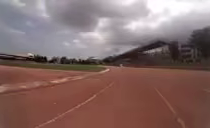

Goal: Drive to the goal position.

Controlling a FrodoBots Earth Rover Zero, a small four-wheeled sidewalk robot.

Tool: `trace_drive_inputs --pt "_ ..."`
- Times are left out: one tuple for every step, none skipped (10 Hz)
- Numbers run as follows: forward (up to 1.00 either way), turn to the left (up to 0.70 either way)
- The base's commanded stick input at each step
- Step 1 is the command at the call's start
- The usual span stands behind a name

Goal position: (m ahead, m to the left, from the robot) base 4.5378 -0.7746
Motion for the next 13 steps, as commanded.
trace_drive_inputs --pt "0.45 0.18" --pt "0.45 0.18" --pt "0.45 0.18" --pt "0.45 0.17" --pt "0.45 0.0" --pt "0.45 0.0" --pt "0.45 -0.08" --pt "0.45 -0.25" --pt "0.45 -0.27" --pt "0.45 -0.27" --pt "0.45 -0.27" --pt "0.45 -0.27" --pt "0.45 -0.27"
